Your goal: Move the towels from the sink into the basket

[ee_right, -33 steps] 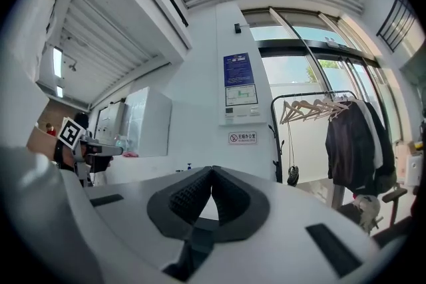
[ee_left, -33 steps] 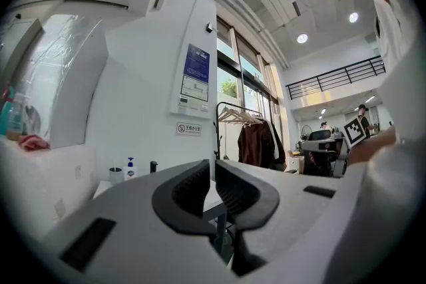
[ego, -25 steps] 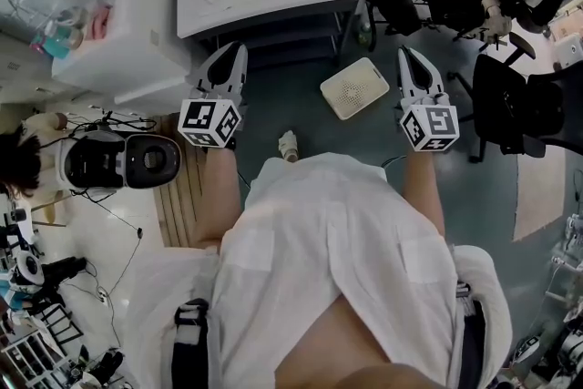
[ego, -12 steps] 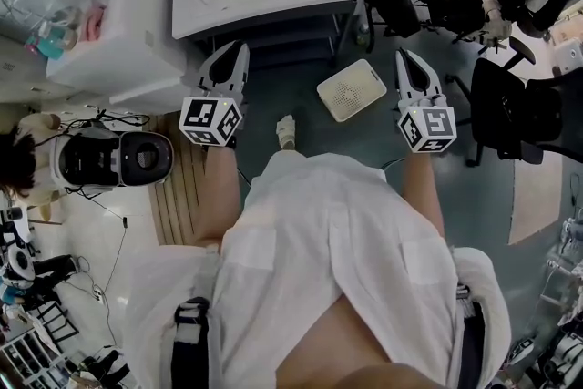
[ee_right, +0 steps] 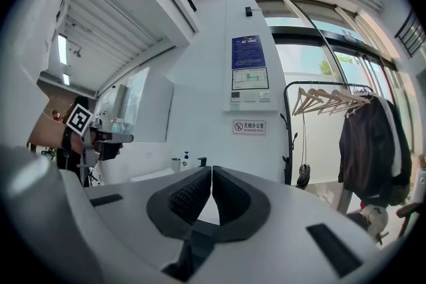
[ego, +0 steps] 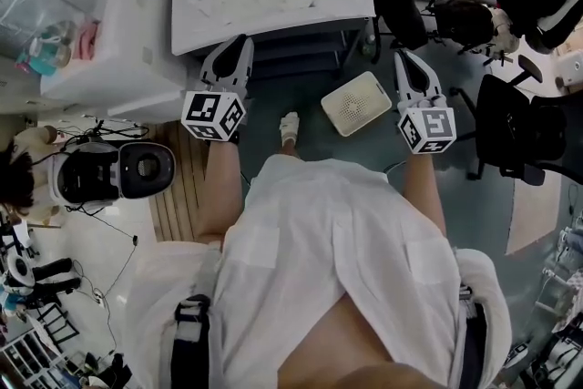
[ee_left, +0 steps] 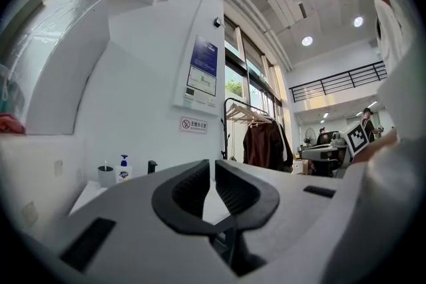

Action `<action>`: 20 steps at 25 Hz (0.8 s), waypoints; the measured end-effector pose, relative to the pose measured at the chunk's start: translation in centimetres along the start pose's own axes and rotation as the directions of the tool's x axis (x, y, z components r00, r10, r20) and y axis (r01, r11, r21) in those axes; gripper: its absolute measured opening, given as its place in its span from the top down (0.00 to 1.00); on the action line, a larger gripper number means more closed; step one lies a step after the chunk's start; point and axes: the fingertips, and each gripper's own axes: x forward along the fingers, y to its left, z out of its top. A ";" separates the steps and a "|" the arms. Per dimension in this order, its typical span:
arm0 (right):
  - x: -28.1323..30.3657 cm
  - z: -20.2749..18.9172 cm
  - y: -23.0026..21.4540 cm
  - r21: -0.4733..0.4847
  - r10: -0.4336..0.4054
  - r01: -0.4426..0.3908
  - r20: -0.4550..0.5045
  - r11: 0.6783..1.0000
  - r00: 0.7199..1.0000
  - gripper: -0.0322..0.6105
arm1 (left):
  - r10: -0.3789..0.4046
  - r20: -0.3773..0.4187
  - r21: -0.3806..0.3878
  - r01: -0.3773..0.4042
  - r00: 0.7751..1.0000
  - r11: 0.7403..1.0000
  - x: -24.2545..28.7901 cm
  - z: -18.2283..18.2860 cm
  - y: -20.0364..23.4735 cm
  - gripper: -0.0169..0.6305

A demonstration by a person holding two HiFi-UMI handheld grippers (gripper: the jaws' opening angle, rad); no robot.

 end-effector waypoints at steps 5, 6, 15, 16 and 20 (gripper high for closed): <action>6.2 -0.2 -0.9 0.013 -0.002 0.002 -0.021 1.000 1.000 0.90 | -0.021 -0.009 0.004 0.021 1.000 1.000 4.7 0.7 4.3 0.92; 7.4 -0.3 -1.1 0.016 -0.002 0.002 -0.025 1.000 1.000 0.90 | -0.026 -0.011 0.004 0.026 1.000 1.000 5.6 0.8 5.2 0.92; 18.7 -2.7 -2.2 0.033 0.004 0.000 -0.104 0.999 0.995 0.90 | -0.072 -0.051 -0.013 0.071 0.996 0.997 13.8 -0.1 12.5 0.92; 19.9 -3.1 -2.2 0.031 0.007 -0.003 -0.119 1.000 0.993 0.90 | -0.078 -0.057 -0.017 0.077 0.995 0.997 14.6 -0.4 13.2 0.92; 24.5 -4.9 -2.3 0.028 0.023 -0.019 -0.168 0.999 0.985 0.90 | -0.107 -0.079 -0.032 0.105 0.991 0.994 17.9 -1.7 15.6 0.92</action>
